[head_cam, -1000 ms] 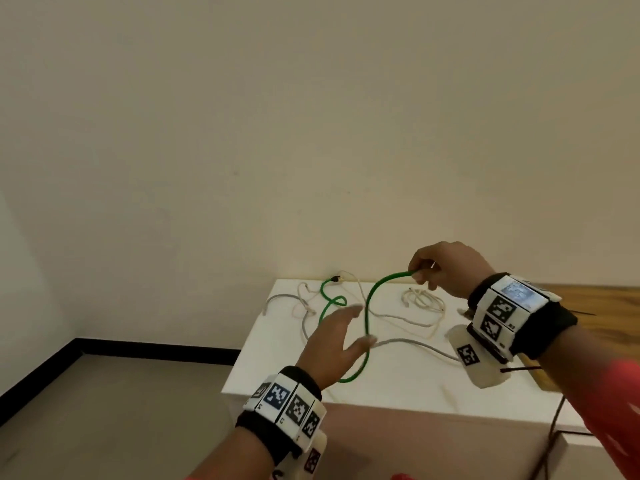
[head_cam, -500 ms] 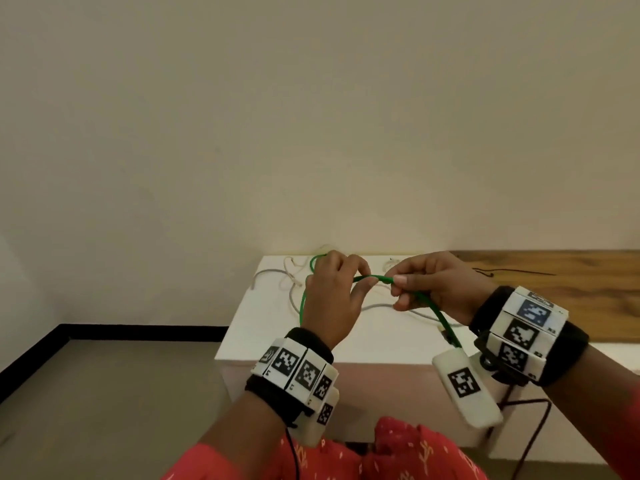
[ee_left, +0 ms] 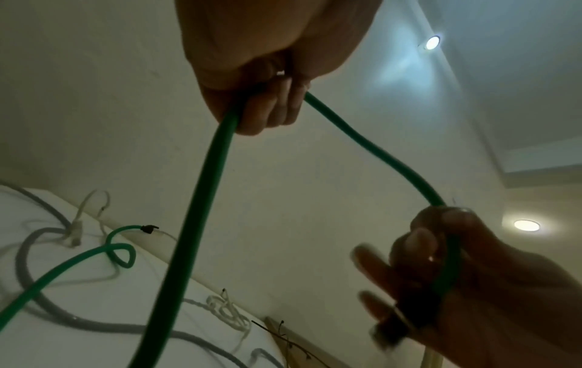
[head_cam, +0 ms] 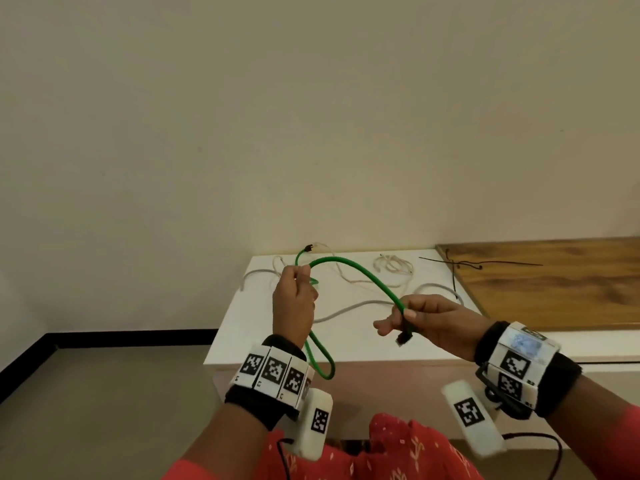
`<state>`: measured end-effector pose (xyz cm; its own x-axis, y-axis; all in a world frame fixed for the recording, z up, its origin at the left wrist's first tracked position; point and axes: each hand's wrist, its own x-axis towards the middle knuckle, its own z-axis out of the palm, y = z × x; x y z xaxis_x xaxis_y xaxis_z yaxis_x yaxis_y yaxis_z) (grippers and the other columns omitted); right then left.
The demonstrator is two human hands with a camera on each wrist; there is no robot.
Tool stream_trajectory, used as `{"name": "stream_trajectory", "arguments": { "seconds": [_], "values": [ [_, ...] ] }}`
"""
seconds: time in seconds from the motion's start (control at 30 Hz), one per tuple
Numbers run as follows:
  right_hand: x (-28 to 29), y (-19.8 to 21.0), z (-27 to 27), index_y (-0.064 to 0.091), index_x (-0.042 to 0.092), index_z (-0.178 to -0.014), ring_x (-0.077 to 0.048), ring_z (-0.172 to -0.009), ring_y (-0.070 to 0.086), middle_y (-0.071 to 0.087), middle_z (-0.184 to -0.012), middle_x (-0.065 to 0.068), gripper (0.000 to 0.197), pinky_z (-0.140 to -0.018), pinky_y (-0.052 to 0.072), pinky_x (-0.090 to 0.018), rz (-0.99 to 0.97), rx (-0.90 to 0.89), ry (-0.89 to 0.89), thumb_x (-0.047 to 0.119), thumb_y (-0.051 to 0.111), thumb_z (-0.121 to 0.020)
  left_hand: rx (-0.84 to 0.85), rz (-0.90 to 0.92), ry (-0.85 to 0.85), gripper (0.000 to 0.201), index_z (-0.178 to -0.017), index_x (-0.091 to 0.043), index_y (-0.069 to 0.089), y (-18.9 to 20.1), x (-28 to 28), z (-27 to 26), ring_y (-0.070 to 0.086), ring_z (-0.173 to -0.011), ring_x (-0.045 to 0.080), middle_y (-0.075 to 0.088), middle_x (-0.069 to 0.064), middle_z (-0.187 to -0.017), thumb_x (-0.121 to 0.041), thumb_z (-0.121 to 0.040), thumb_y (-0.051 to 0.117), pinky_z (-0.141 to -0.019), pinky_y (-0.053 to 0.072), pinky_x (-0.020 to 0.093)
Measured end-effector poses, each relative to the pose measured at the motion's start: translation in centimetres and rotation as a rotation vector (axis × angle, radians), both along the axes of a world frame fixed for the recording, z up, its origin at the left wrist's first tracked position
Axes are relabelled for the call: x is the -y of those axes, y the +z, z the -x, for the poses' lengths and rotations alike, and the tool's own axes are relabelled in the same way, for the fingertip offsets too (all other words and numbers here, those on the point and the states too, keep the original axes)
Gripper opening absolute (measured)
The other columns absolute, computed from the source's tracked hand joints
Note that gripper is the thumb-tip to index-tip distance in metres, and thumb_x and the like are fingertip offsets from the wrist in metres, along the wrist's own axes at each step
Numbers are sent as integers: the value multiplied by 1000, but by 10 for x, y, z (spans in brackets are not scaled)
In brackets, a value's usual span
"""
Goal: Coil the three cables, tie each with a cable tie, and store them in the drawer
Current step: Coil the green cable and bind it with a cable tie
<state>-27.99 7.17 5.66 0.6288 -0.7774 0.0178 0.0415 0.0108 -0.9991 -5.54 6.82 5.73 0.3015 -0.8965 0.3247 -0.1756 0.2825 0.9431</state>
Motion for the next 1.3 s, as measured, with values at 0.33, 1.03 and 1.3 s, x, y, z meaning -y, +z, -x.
{"name": "stream_trajectory", "arguments": {
  "seconds": [0.33,1.03,1.3],
  "values": [
    [3,14,-5,63,13,-82,-12,-54,51,50,-58,3,24,-66,54,-32,-226,491,41,26,78,-68,265,-64,69,24,-79,-3,49,-27,9,-13,45,-60,21,48,2,-59,-22,-93,46,-56,35,30],
    [9,-12,-11,58,7,-77,-17,-70,66,74,-65,-3,15,-57,49,-21,312,1,-490,-1,52,-88,1118,89,-358,39,-117,-15,48,-55,-38,49,58,-96,28,63,7,-109,-35,-92,26,-76,43,37],
    [8,-25,-15,56,5,-75,-1,-58,63,67,-64,0,12,-61,49,-13,360,-279,-374,3,56,-87,1351,377,-144,27,-66,-32,60,-46,-29,41,54,-44,2,61,-13,-53,-43,-78,39,-35,36,15]
  ]
}}
